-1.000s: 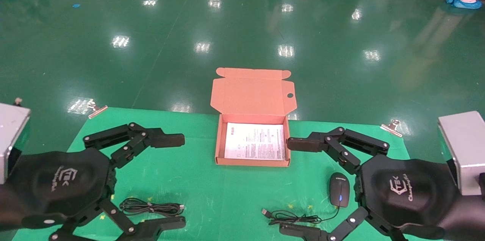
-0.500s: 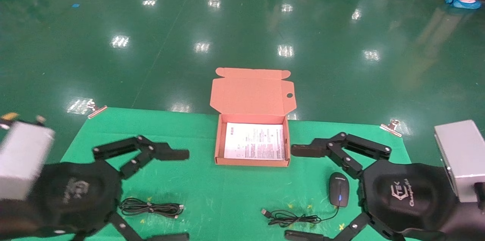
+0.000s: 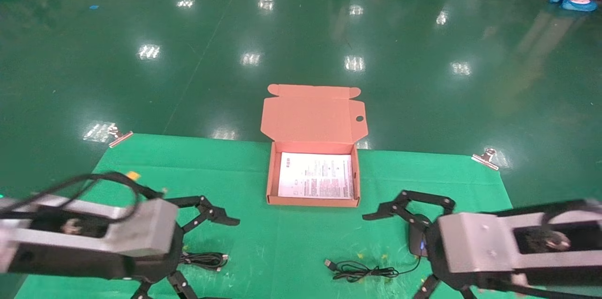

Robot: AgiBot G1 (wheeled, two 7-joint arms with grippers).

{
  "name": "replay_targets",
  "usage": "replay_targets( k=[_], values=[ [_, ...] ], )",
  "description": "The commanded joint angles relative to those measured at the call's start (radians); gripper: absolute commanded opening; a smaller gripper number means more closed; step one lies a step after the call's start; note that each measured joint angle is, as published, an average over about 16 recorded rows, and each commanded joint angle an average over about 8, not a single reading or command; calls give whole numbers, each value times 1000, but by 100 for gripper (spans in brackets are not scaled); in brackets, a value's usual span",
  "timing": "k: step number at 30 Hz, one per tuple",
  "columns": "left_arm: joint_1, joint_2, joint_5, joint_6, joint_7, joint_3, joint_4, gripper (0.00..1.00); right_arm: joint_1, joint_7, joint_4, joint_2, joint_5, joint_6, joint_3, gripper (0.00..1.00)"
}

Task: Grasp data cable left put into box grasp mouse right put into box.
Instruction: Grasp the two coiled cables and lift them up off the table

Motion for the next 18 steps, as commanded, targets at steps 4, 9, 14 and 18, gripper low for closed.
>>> replay_targets(
  k=[4, 9, 14, 18],
  values=[
    [-28, 44, 157, -29, 9, 66, -1, 100, 54, -61, 3, -34, -149, 5, -90, 100],
    [-34, 70, 264, -50, 13, 106, -1, 100, 72, -92, 2, -61, -264, 19, -153, 100],
    [-30, 91, 352, -70, 10, 141, 4, 100, 75, -111, -1, -90, -359, 38, -200, 100],
    [-24, 109, 419, -86, 5, 167, 9, 100, 68, -113, -4, -114, -428, 58, -231, 100]
  ],
)
